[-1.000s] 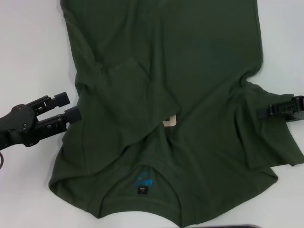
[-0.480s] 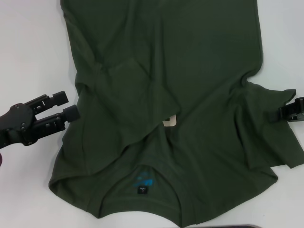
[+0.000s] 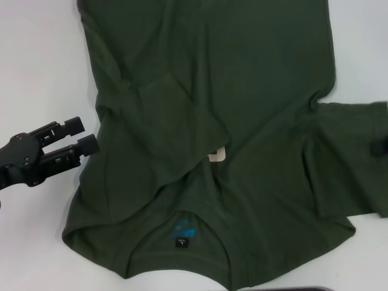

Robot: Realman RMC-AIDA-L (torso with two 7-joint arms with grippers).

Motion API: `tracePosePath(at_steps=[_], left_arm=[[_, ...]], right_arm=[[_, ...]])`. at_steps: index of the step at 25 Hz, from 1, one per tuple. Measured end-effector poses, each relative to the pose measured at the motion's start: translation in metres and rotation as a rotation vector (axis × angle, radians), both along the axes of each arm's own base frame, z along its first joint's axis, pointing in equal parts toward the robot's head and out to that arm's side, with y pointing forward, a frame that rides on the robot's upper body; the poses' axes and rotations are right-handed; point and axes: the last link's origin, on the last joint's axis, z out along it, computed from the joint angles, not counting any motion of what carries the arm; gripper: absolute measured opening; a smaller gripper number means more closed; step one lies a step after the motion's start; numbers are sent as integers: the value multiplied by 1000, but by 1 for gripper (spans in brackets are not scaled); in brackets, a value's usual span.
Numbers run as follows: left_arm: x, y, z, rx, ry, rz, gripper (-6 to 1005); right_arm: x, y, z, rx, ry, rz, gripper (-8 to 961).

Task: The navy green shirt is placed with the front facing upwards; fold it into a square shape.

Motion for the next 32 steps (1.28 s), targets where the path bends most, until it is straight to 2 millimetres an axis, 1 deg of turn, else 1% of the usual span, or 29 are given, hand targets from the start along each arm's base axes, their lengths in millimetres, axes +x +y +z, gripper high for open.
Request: tracePosePath(at_steps=[4,8,22,26,32], left_arm=[[0,0,0,7,-4,5,810],[0,0,0,7,-6,4,810],[1,1,1,3,-7,2,810],[1,2,1,3,-7,3,809],[1,3,3,18,-9,7,809]], right_arm=[[0,2,13,39,-2,-13,20],[-1,6,20,76,4,-14,20],[-6,12,30,107,15,-15,21],[-14,12,27,81,50,9,21],[-38,14,20,30,145,75,22]])
